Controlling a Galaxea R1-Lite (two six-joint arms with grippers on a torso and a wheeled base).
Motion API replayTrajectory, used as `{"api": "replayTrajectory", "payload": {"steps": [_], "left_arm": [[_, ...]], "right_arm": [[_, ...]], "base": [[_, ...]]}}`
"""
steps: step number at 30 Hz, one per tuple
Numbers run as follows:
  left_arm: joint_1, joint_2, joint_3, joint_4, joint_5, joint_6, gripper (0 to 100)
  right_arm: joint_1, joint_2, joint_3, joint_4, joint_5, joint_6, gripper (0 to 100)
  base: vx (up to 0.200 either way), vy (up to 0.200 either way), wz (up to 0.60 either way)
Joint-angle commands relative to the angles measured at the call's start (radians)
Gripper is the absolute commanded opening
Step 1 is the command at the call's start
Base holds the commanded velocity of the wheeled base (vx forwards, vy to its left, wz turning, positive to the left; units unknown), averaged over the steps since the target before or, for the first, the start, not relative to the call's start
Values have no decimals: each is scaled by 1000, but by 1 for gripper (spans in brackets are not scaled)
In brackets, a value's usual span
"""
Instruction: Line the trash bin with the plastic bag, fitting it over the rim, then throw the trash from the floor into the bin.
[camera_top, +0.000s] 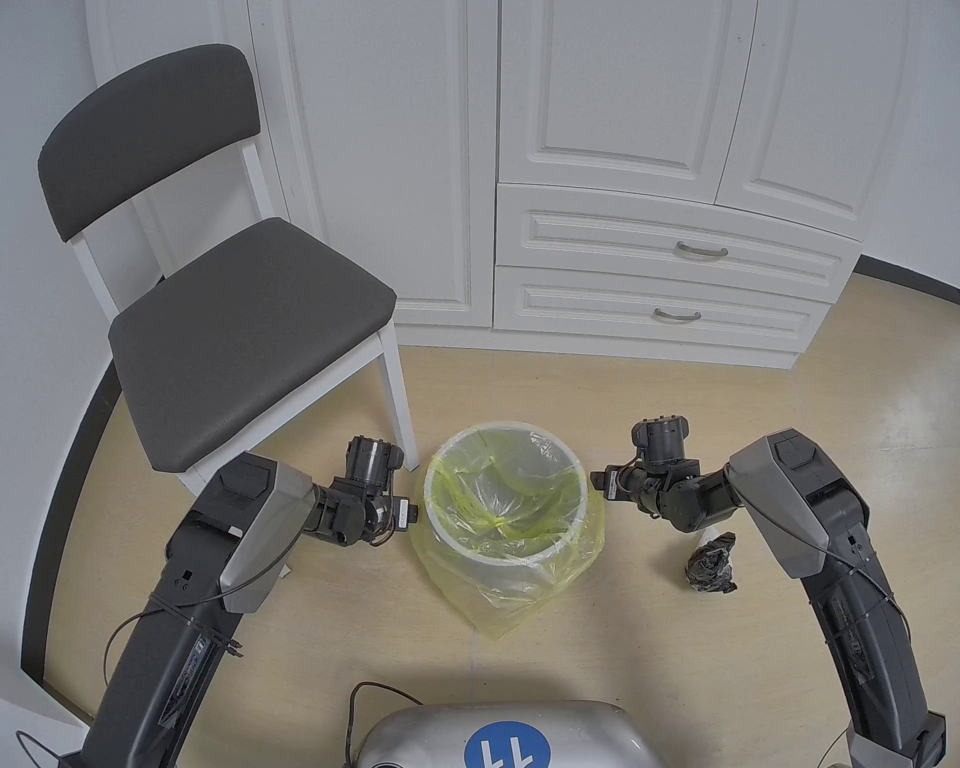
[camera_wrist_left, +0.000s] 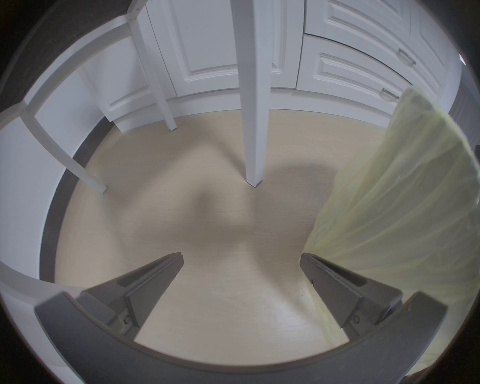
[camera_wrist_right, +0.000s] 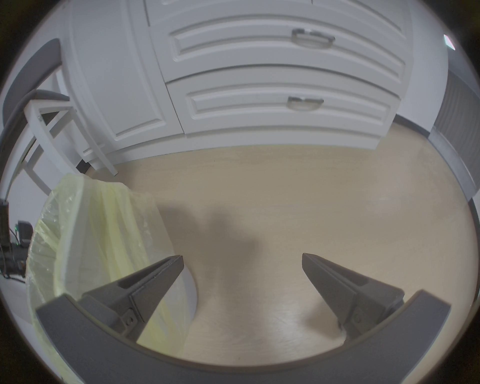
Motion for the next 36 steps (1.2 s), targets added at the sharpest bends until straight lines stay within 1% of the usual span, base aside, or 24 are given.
{"api": "replayTrajectory", "payload": {"steps": [1, 5, 8, 18, 20, 24, 32, 36], "left_arm": [[2, 69, -6, -47, -30, 4, 100], [1, 71, -6, -81, -34, 2, 100], [1, 69, -6, -90, -31, -1, 100], [-13, 63, -6, -121, -23, -16, 100], [-21, 67, -6, -130, -22, -16, 100], [-30, 72, -6, -166, -20, -14, 100], [-36, 77, -6, -187, -23, -8, 100], [-37, 77, -6, -189, -37, -7, 100]], "right_arm": [[0, 46, -63, 50, 22, 42, 100], [3, 45, -62, 57, 50, 52, 100], [8, 51, -63, 57, 52, 52, 100], [23, 89, -69, 61, 91, 55, 100], [22, 108, -114, 70, 107, 78, 100], [22, 138, -136, 109, 107, 124, 100], [22, 138, -136, 129, 108, 127, 100], [22, 138, -136, 133, 108, 139, 100]], "base": [[0, 0, 0], [0, 0, 0], [0, 0, 0], [0, 0, 0], [0, 0, 0], [0, 0, 0], [0, 0, 0], [0, 0, 0]]}}
